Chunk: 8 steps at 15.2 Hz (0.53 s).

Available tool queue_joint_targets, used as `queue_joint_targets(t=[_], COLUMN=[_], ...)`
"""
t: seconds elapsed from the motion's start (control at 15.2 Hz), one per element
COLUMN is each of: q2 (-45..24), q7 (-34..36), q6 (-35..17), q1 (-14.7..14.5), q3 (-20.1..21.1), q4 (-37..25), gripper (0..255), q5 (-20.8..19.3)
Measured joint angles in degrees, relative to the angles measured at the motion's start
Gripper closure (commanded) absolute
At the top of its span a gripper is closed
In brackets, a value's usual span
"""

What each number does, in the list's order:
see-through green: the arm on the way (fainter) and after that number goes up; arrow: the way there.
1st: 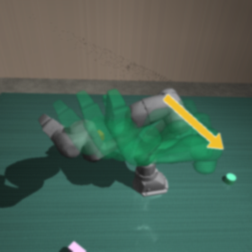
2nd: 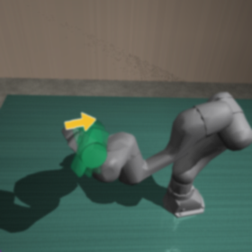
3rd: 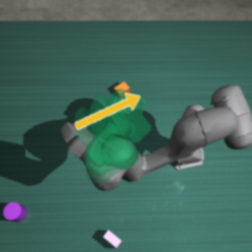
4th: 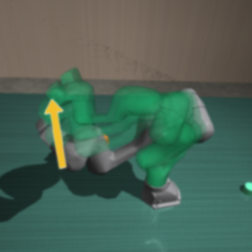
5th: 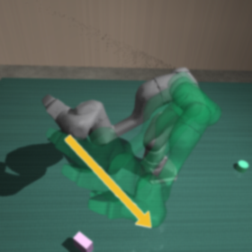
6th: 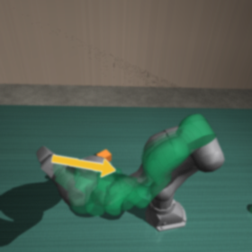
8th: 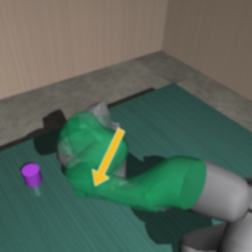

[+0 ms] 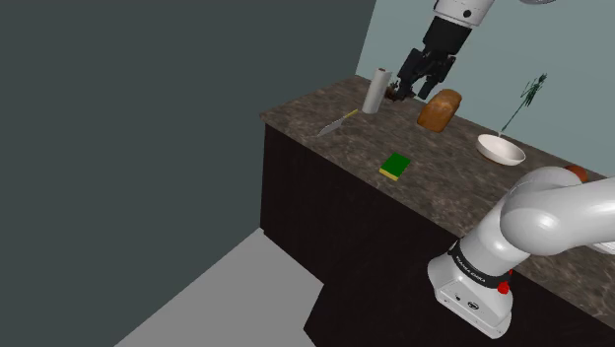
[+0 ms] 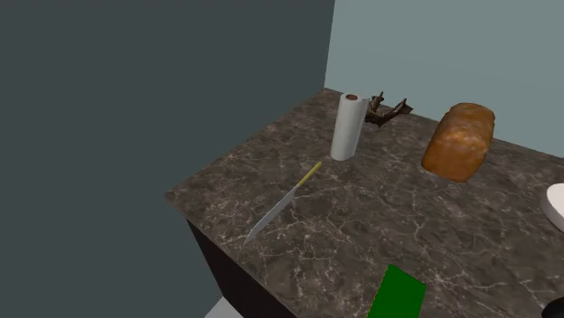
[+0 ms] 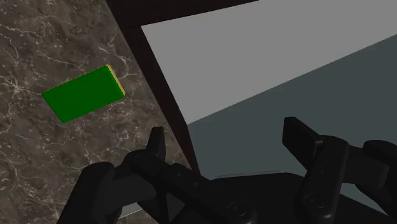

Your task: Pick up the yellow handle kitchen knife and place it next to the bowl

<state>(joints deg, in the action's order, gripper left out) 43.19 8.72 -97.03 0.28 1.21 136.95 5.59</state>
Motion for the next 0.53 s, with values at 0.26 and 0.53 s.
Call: queue_joint_targets(t=[0.26,0.53], q2=[-4.16,-12.02], q7=[3.20,8.98], q6=[-3.44,-9.30], q1=[1.07,3.17], q3=[1.02,2.41], q4=[-0.66,-2.57], gripper=[0,0], q5=[0.38,0.53])
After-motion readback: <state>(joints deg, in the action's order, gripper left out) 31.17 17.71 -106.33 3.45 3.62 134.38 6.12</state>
